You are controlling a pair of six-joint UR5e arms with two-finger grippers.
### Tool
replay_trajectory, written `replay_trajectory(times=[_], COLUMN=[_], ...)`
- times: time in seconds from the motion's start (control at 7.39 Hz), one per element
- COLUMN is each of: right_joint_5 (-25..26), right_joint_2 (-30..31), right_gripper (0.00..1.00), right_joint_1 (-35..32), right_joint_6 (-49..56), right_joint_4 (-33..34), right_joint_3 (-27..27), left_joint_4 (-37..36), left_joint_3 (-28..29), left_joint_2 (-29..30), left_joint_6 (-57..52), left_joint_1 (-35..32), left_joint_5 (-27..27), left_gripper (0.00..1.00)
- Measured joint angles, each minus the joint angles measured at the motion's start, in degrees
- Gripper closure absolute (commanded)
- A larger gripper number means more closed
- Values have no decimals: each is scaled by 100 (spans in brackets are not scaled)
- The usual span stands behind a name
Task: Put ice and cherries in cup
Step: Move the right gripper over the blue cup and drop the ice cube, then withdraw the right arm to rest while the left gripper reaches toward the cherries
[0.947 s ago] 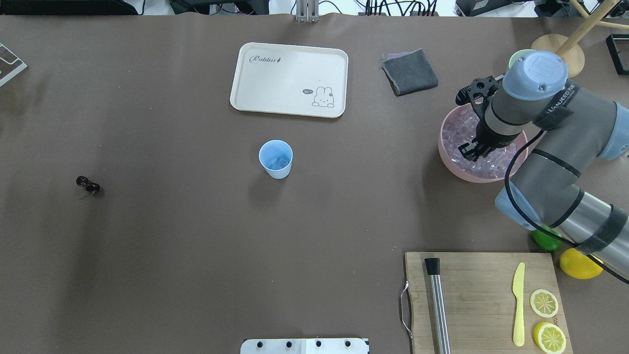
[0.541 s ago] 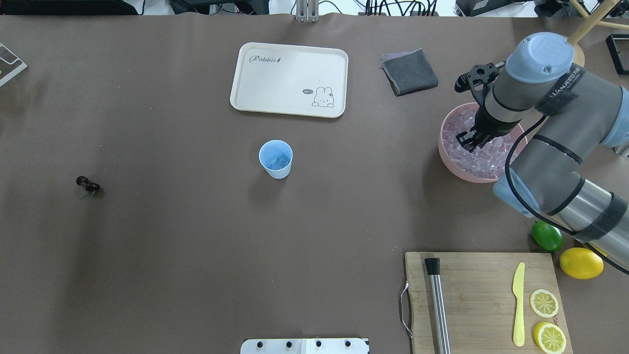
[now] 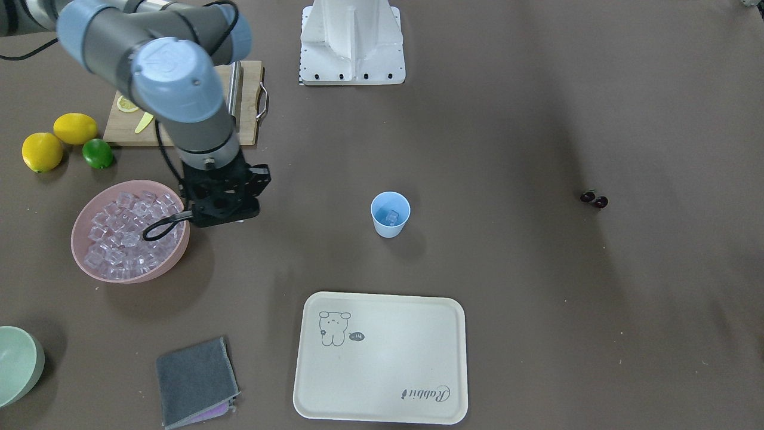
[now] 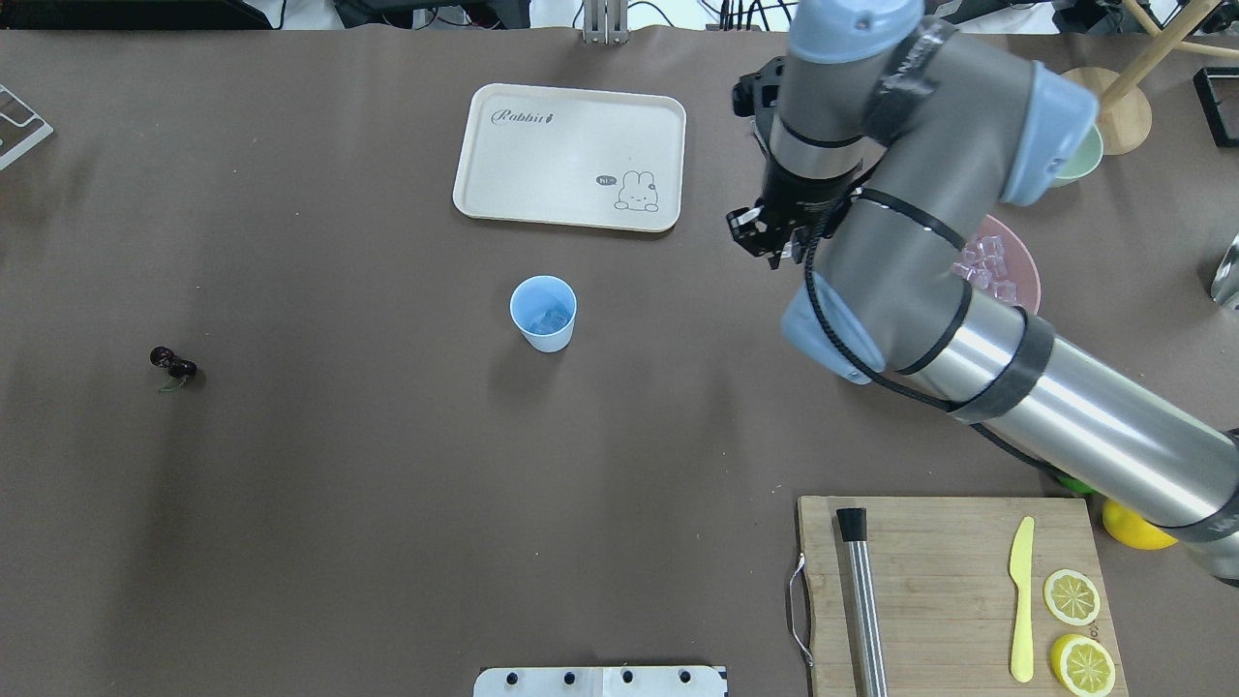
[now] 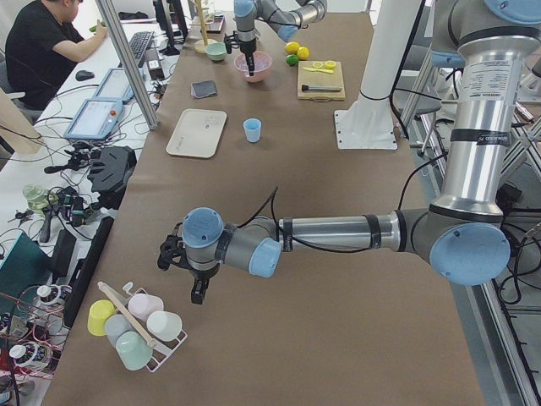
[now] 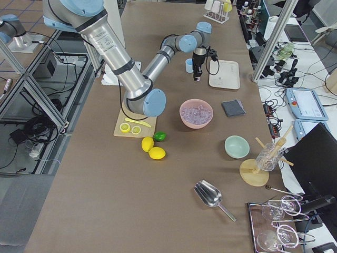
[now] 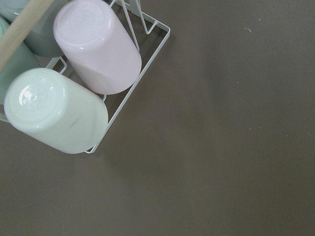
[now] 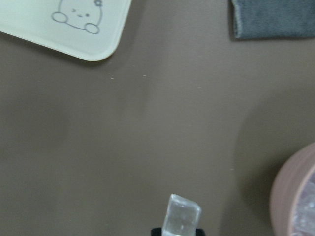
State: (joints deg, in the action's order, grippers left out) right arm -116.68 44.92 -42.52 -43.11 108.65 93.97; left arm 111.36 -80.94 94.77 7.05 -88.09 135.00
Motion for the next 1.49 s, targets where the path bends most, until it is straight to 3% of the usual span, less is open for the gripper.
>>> replay_trajectory(times=[0.41, 0.54, 0.68, 0.81, 1.08, 1.49], right_joint_5=[516, 586, 614, 630, 647, 248], right_joint_2=[-1681, -1924, -2008, -2011, -1663, -123], right_gripper=[81, 66, 1, 0, 0, 0], right_joint_1=[826, 903, 932, 952, 1000, 399], right_joint_6=[-1781, -1931, -1966, -1964, -1935, -947], right_joint_4=[-1301, -1430, -1480, -1496, -1481, -889], right_joint_3=[-2099, -2424, -2549, -2573, -2086, -170], left_joint_4=[-2, -5, -7, -8, -9, -13], left_joint_3=[5, 11, 17, 25, 28, -32], left_joint_2=[40, 52, 55, 57, 61, 111], left_joint_6=[5, 8, 12, 14, 17, 31], left_joint_1=[2, 2, 2, -2, -1, 127], left_joint_5=[-5, -8, -11, -12, -12, -25], left_gripper=[2, 2, 2, 2, 2, 2])
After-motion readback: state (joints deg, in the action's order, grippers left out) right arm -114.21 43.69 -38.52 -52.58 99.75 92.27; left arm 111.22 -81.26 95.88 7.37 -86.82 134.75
